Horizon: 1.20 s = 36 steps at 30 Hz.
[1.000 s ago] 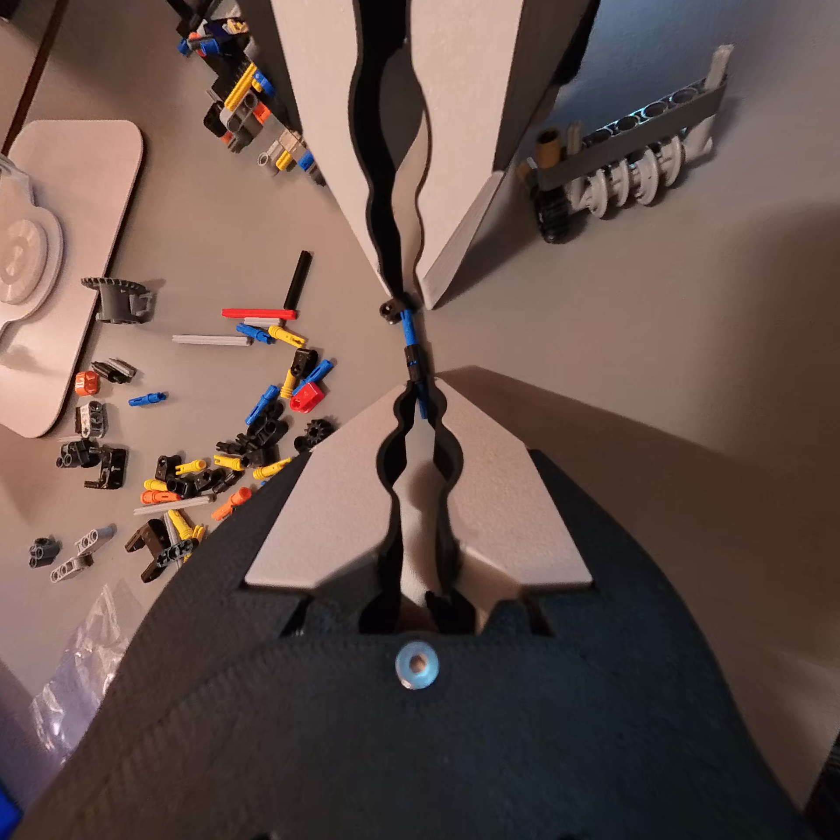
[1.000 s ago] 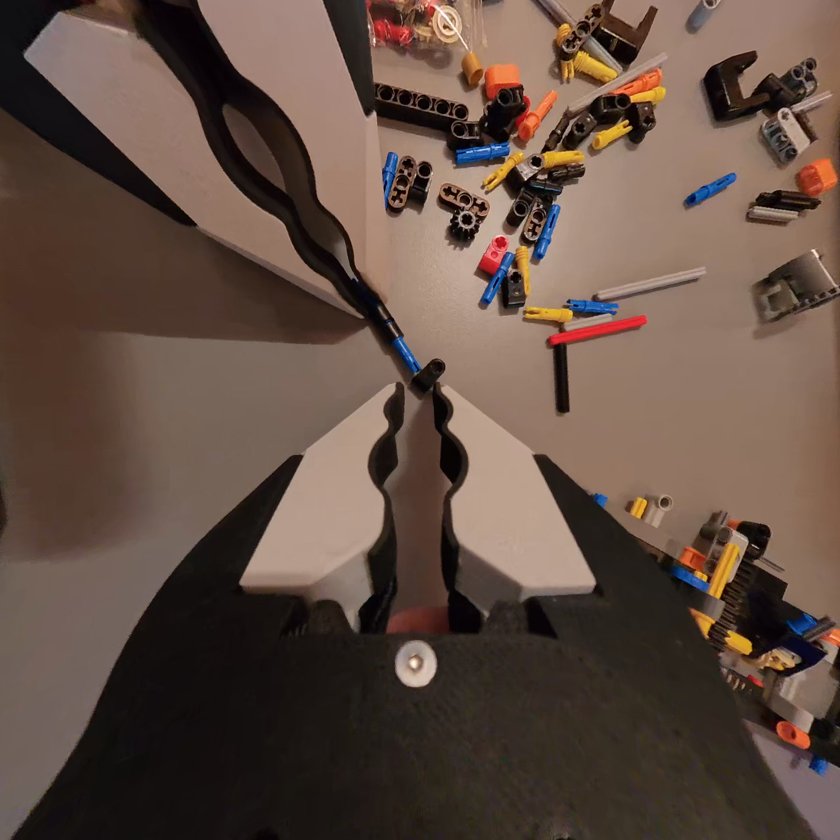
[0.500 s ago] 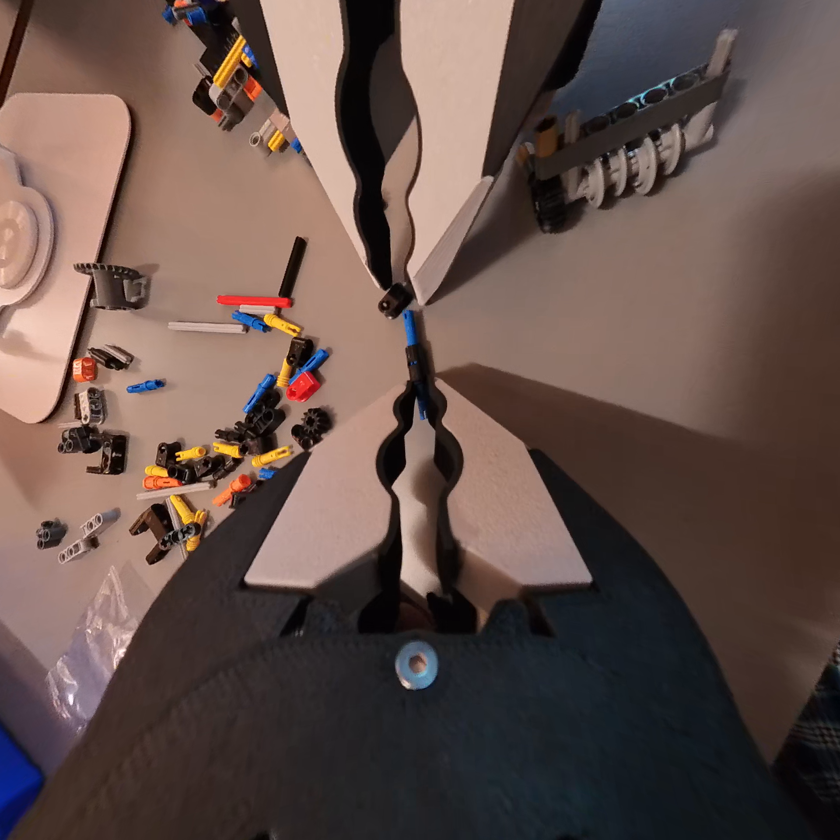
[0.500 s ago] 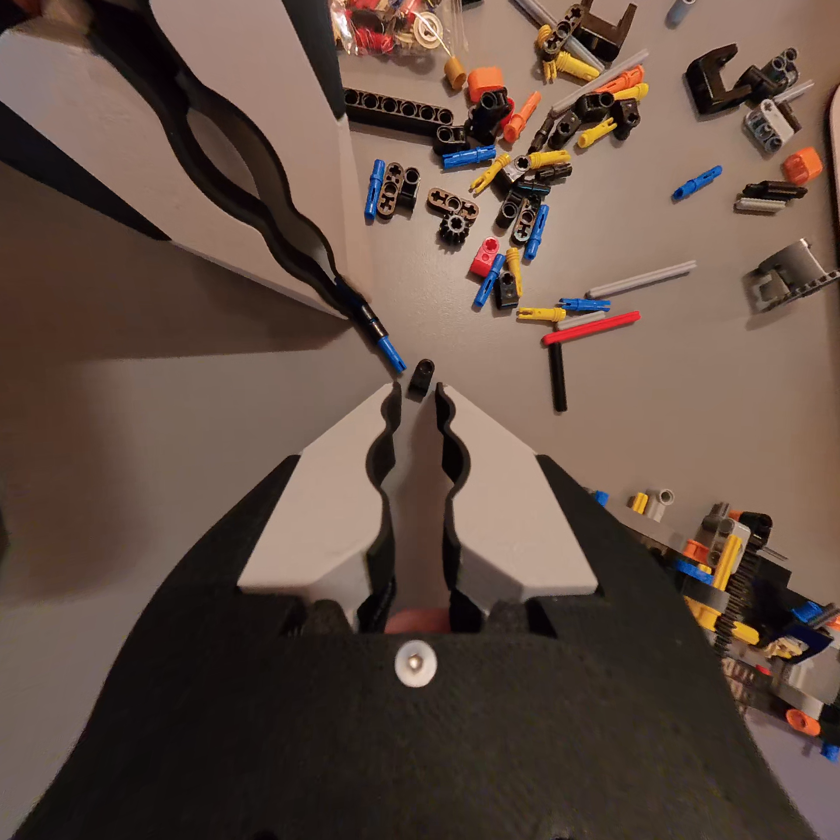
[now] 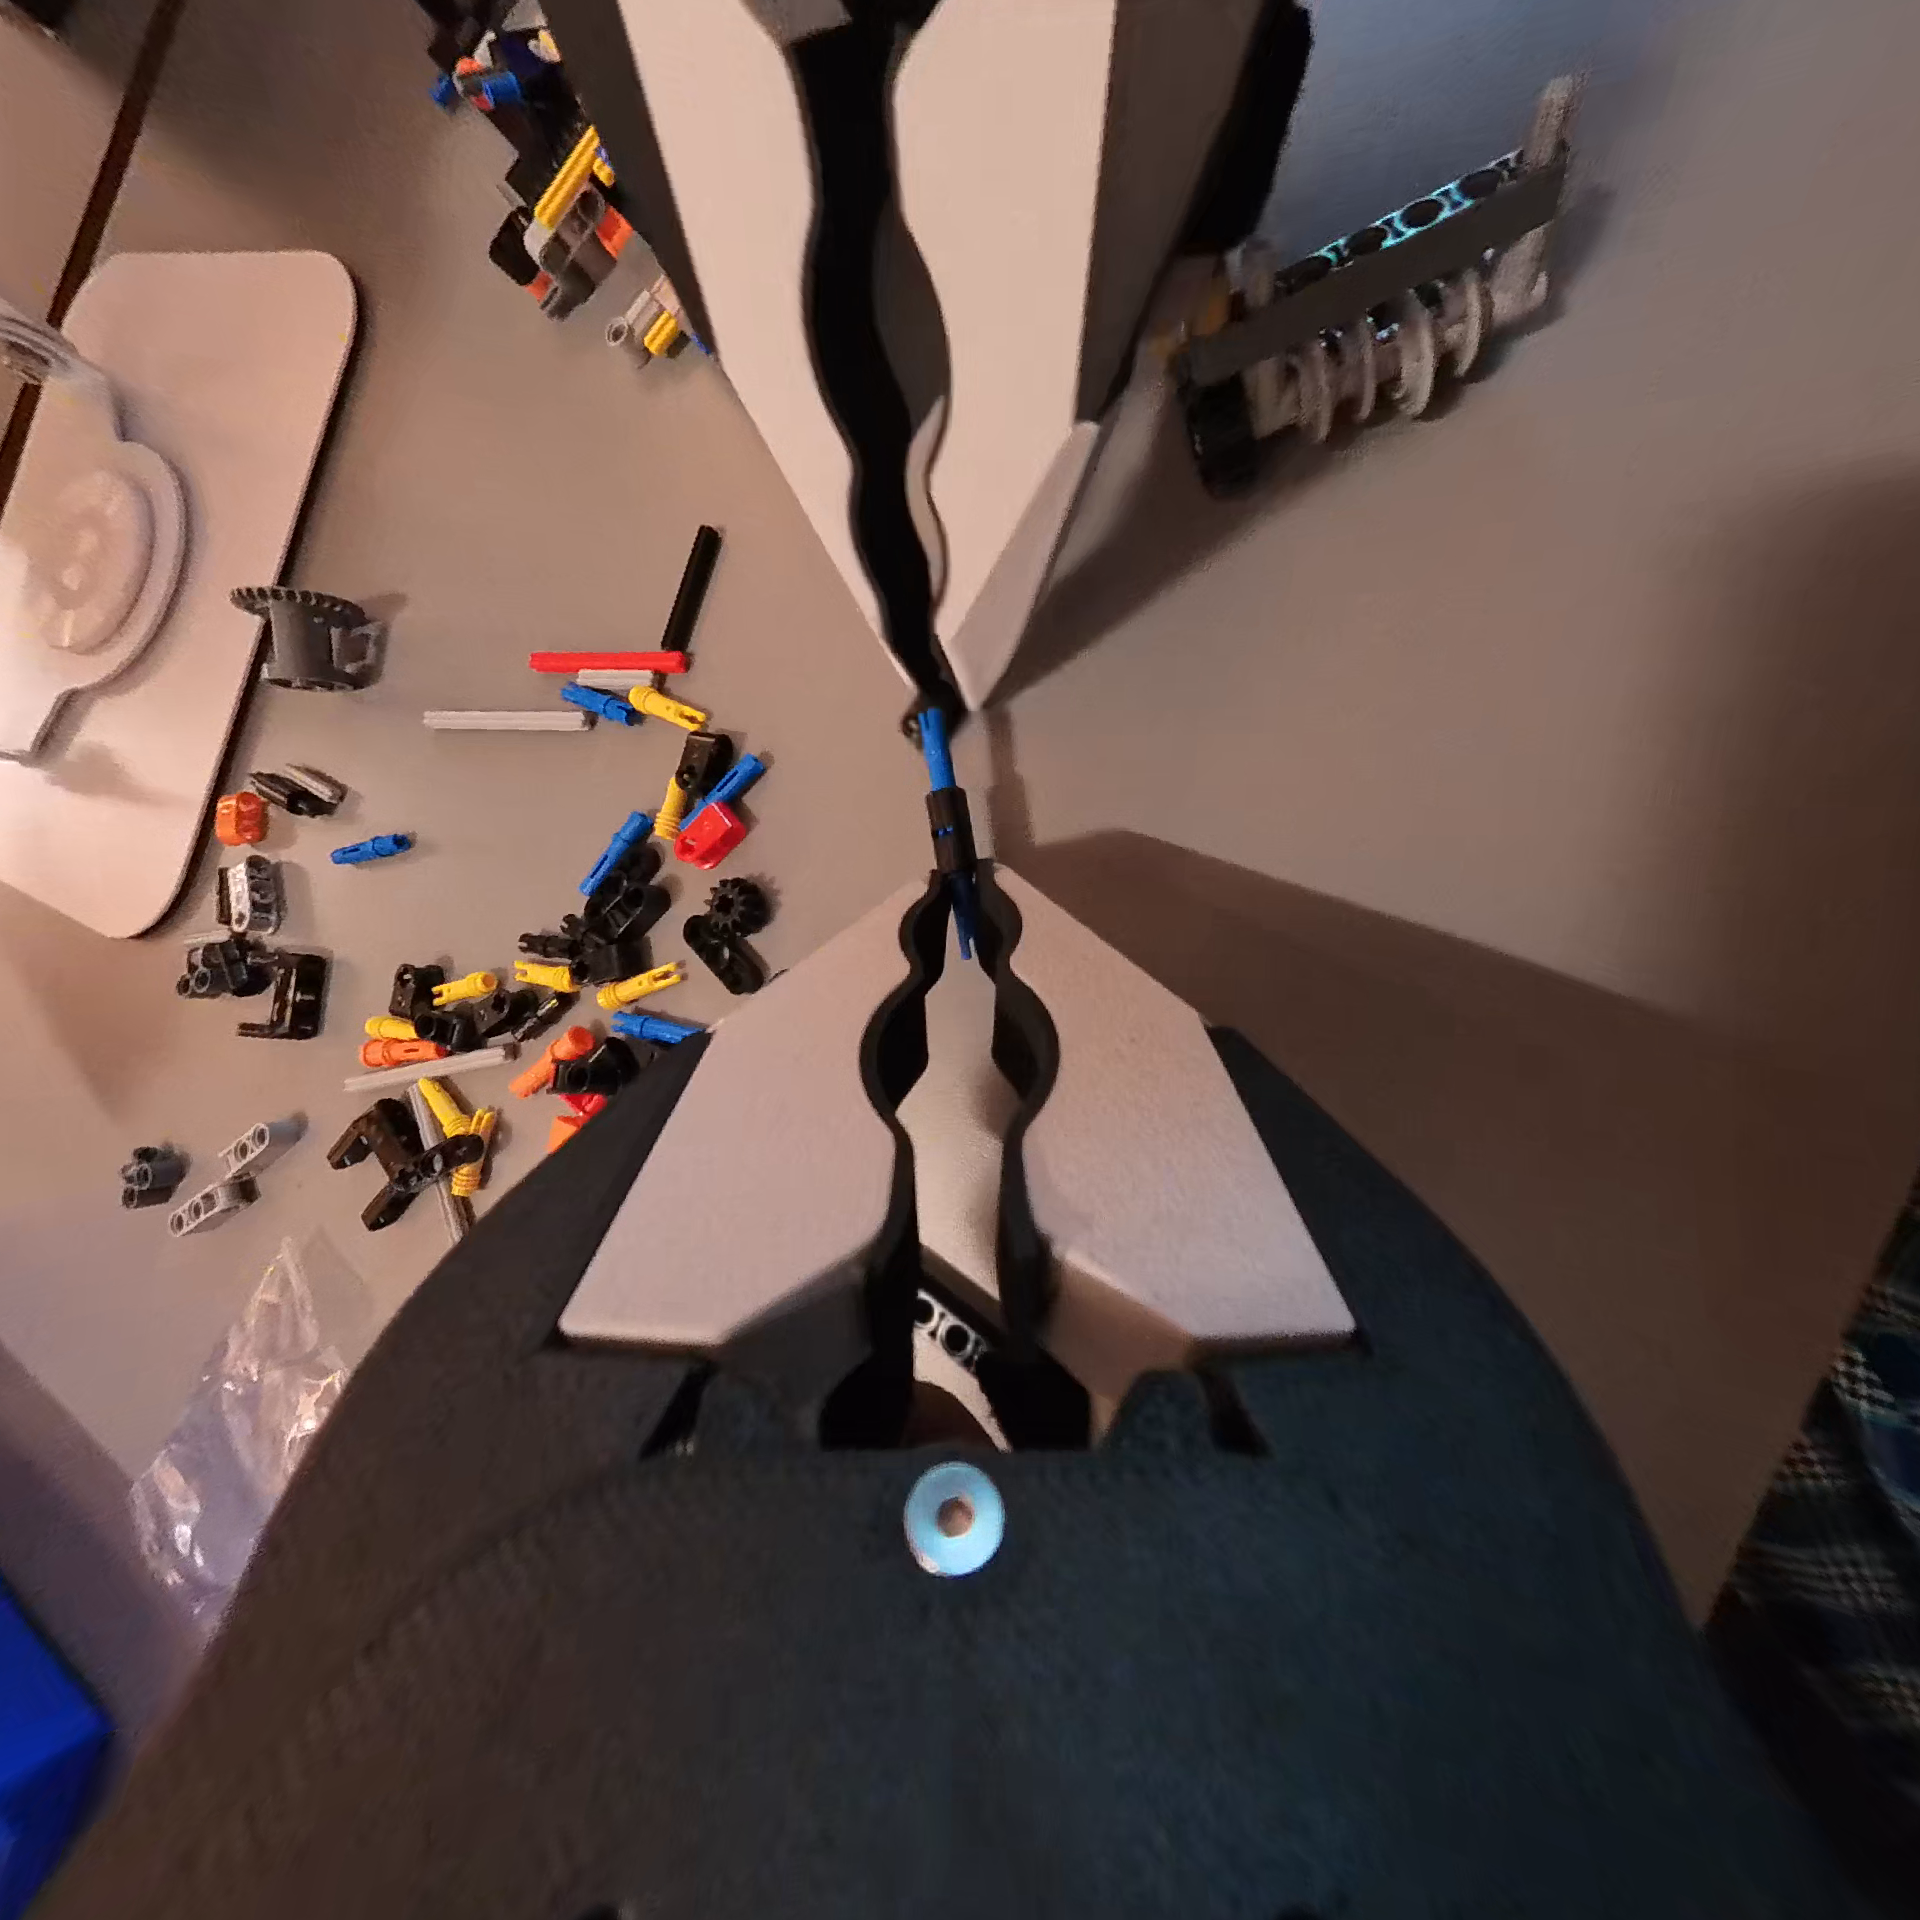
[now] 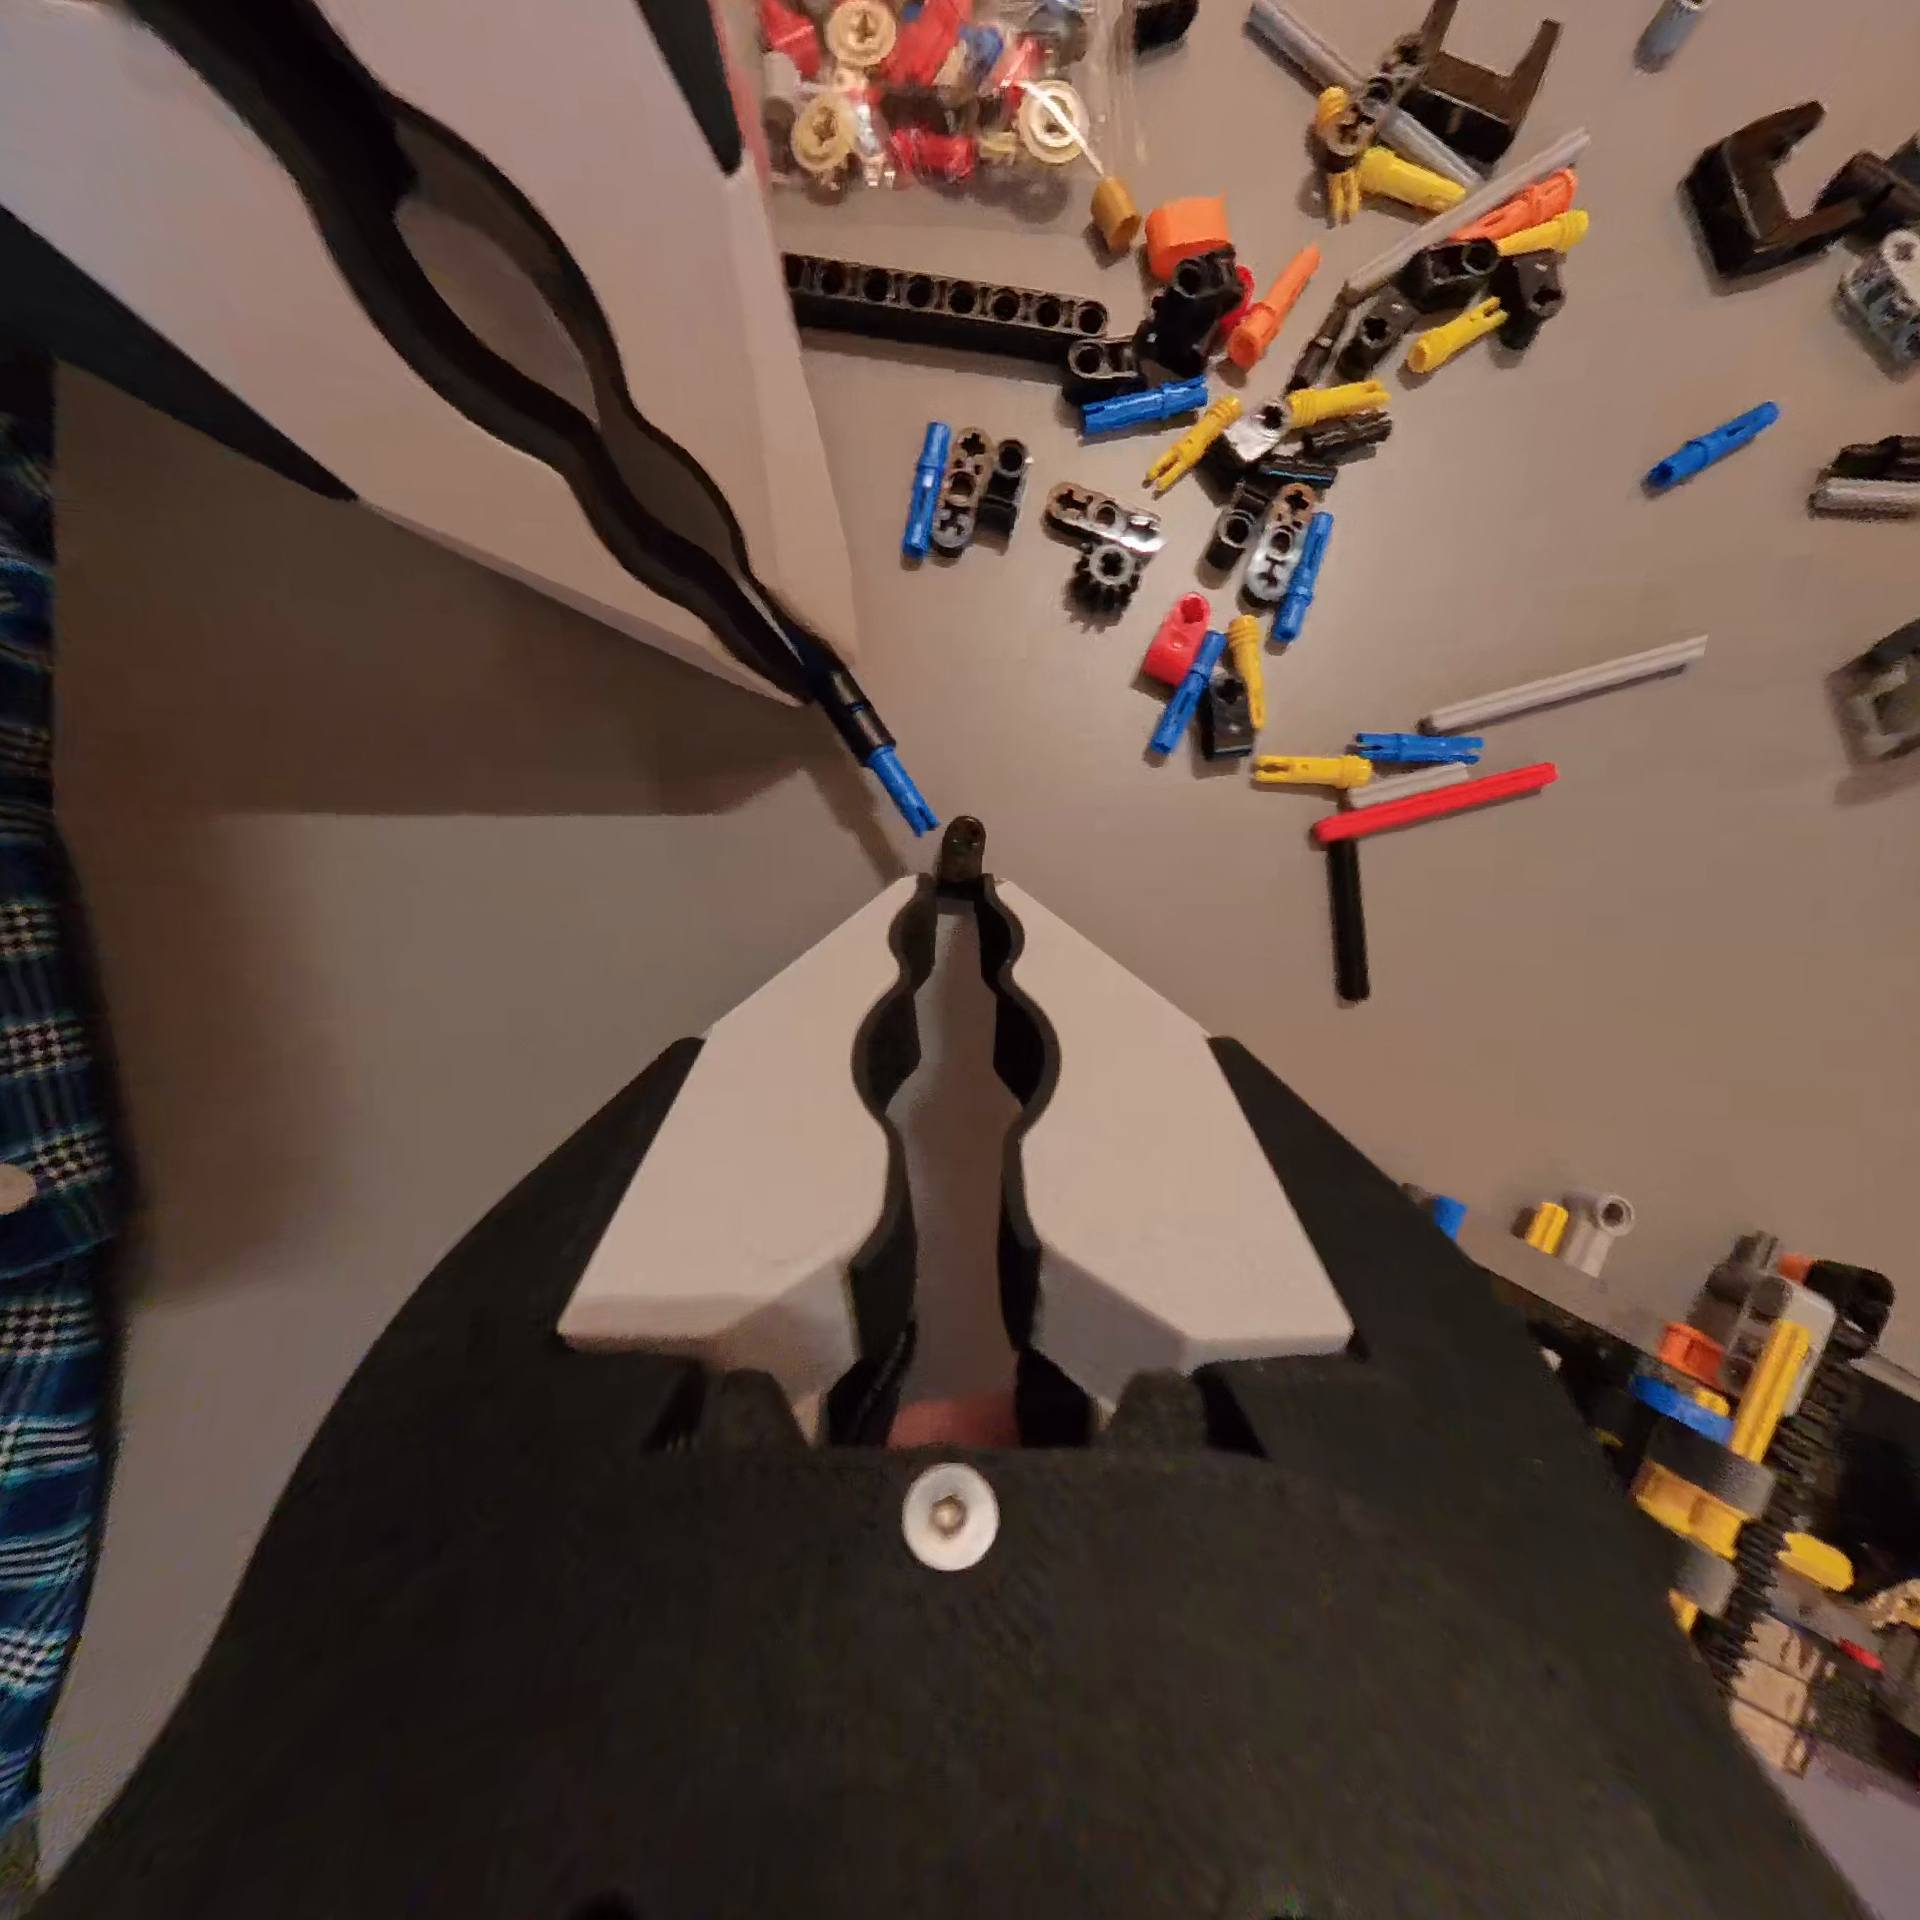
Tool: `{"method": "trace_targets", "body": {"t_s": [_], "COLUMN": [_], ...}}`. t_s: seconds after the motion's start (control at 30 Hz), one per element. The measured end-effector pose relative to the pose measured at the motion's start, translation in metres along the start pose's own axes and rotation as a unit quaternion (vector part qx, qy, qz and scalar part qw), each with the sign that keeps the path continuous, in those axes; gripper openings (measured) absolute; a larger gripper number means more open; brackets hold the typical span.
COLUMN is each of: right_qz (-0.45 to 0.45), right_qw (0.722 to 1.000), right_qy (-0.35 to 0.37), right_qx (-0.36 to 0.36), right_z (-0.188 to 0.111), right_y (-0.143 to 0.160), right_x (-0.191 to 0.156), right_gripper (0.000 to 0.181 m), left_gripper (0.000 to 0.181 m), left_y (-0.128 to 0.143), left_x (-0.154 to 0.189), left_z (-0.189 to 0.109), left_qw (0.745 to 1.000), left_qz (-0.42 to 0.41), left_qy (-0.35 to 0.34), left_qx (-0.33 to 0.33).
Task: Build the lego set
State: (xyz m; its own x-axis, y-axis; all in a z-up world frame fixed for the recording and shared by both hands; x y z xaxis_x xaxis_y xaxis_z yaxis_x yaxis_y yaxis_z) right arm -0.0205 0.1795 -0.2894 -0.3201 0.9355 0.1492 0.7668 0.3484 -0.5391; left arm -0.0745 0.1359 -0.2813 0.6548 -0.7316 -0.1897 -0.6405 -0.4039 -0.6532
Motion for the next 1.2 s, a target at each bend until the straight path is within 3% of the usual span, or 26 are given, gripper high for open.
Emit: {"method": "trace_targets", "body": {"t_s": [0.73,1.2], "right_qz": [-0.061,-0.250], "right_qw": [0.998,0.958], "right_qy": [0.032,0.129], "right_qx": [0.002,-0.057], "right_z": [0.003,0.004], "right_y": [-0.011,-0.016], "right_x": [-0.002,-0.017], "right_gripper": [0.004,0.005], "left_gripper": [0.002,0.003], "left_y": [0.010,0.019], "left_x": [-0.002,0.000], "left_z": [0.004,-0.004], "left_qw": [1.000,1.000], "left_qz": [-0.001,-0.014], "left_qy": [0.000,-0.003], "left_qx": [-0.022,-0.027]}}
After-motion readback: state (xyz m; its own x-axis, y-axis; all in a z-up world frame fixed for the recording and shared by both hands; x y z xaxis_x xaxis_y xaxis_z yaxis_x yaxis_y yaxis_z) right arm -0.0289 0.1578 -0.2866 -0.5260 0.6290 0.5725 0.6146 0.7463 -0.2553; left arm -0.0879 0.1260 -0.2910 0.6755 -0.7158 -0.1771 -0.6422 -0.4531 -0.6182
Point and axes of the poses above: each gripper's, where its closed fingertips meet, z out along the fingers, y out of its underside, x = y × z across the jaws, the point moved 3 cm from there along -z, back along the fingers, and after that the axes turned 13 degrees about -z, right-handed, at the moved point
